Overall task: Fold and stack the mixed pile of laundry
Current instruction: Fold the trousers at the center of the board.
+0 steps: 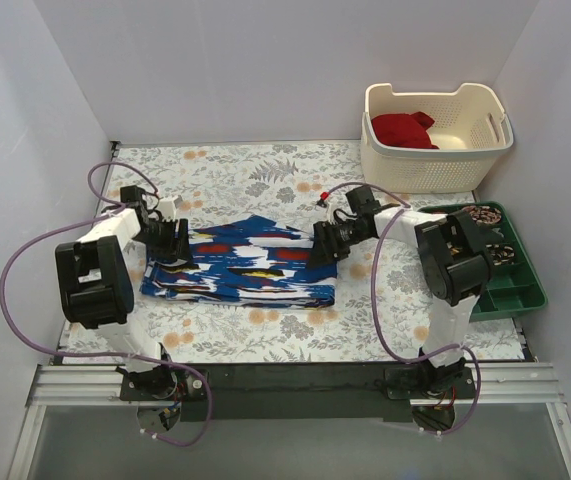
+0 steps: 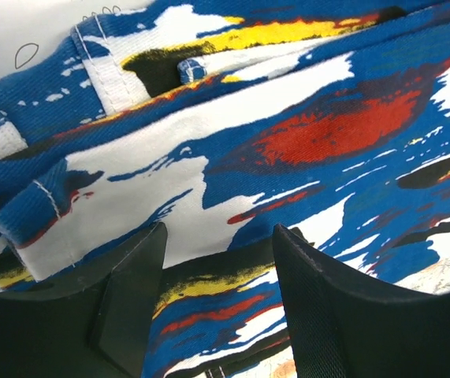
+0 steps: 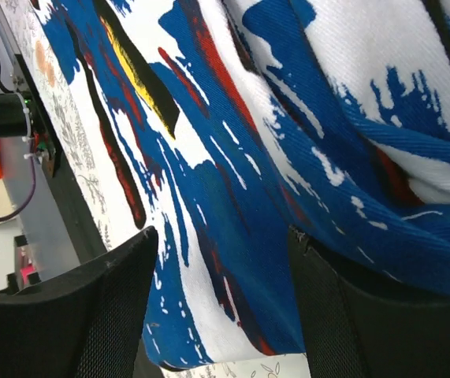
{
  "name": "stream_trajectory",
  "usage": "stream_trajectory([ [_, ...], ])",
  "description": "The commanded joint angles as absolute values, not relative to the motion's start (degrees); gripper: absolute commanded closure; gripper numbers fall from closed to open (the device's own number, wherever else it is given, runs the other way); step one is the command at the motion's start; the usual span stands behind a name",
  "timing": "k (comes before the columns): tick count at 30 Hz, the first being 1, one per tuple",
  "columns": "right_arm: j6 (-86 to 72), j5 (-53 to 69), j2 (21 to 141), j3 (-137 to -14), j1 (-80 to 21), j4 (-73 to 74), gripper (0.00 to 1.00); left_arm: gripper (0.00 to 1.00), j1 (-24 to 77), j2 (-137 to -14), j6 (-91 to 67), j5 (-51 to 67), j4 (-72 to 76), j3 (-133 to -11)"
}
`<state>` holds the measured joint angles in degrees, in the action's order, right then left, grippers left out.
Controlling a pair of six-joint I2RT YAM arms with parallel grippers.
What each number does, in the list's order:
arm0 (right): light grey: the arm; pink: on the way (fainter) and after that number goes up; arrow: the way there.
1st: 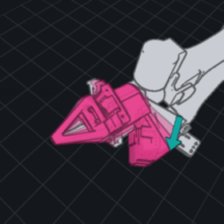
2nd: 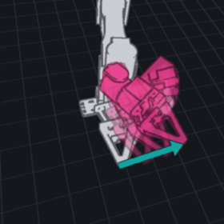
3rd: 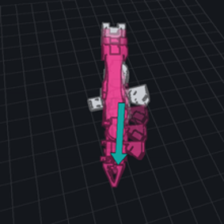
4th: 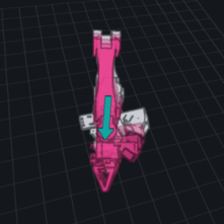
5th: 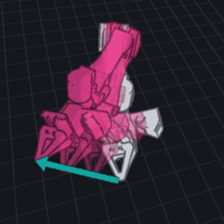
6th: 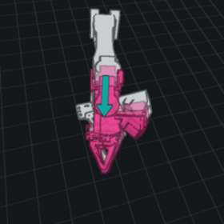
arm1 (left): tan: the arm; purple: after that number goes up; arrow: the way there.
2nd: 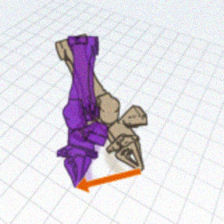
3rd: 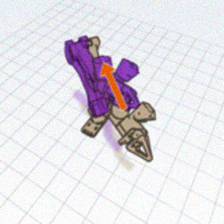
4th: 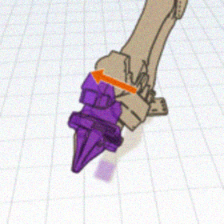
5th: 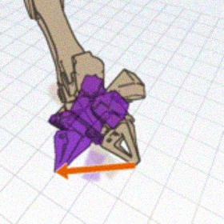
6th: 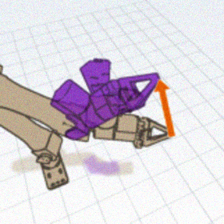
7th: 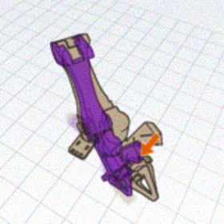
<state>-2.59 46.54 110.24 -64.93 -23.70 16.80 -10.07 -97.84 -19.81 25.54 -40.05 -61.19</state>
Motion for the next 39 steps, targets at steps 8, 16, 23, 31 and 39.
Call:
stream_trajectory([
  [8,2.52,37.29,101.61,-54.75,-23.47,18.45,0.25,0.47,-7.56,-119.70,-23.11,22.82,-41.47,-84.07],
  [16,8.17,40.24,96.33,-68.03,-23.80,26.71,0.34,0.47,-8.96,-110.23,-26.37,30.84,-45.96,-84.73],
  [23,8.79,44.82,94.22,-58.38,-32.95,25.23,0.50,0.48,-8.35,-102.83,-27.25,37.01,-45.62,-74.98],
  [31,6.77,46.75,102.82,-52.39,-34.45,20.32,0.59,0.51,-8.44,-107.73,-29.97,30.94,-42.63,-70.40],
  [39,-3.67,53.17,109.43,-53.43,-42.17,7.05,0.55,0.54,-6.16,-128.82,-26.73,28.92,-45.33,-90.90],
])
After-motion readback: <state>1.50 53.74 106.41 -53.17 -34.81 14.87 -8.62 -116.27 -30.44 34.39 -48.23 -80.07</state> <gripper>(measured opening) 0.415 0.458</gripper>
